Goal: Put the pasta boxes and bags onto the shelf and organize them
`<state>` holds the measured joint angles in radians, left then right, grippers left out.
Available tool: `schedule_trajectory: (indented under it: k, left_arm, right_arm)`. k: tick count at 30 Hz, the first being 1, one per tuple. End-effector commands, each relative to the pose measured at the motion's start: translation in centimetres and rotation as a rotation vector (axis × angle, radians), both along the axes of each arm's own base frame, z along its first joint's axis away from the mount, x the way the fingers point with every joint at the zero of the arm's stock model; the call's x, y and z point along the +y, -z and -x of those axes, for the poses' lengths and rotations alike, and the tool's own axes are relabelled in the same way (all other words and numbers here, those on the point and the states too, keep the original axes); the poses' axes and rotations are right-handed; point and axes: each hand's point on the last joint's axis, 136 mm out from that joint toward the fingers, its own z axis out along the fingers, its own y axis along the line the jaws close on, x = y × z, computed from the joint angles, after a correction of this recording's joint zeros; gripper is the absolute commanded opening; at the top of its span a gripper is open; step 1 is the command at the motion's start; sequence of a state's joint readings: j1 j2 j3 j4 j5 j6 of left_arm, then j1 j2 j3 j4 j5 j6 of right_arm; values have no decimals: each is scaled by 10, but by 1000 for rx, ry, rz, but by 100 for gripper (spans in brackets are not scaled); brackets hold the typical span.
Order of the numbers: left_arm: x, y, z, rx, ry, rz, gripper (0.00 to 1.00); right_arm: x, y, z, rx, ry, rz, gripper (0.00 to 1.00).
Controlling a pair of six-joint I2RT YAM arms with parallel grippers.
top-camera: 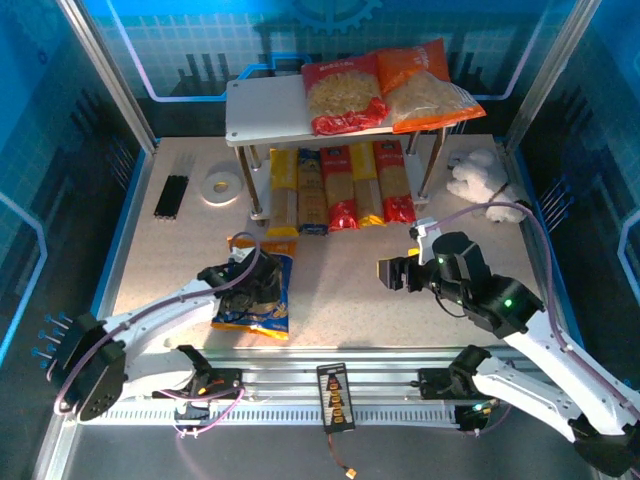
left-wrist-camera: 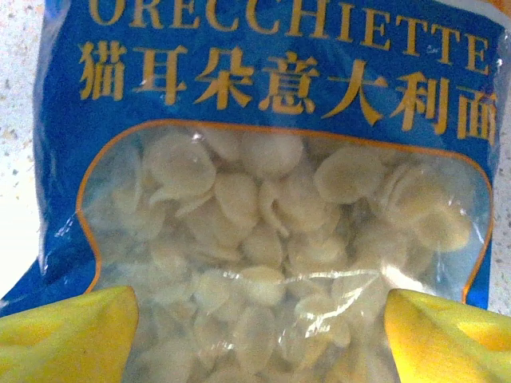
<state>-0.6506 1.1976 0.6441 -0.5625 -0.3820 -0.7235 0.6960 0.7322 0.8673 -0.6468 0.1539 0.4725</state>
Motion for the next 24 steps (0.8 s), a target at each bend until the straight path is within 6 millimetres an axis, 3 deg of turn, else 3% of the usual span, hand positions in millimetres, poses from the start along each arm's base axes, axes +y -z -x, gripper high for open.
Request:
schedule_trajectory:
  k: [1,8,15,18,24]
  left_arm:
    - [-6,-8,-20,-54,4,-17,83]
    - [0,6,-23,-13,-13,-83,88]
    - [2,30,-20,45,-24,-66,87]
    - [-3,39,-19,73,-13,-52,81]
    - [-11,49,-17,111,8,-24,60]
  right_arm:
    - [1,-3,5,2,5,-39,79]
    - [-5,0,5,-4,20,-22,79]
    - [-6,7,4,2,30,-9,80]
    - [-7,8,4,4,35,-7,80]
    - [-8,12,3,13,43,1,80]
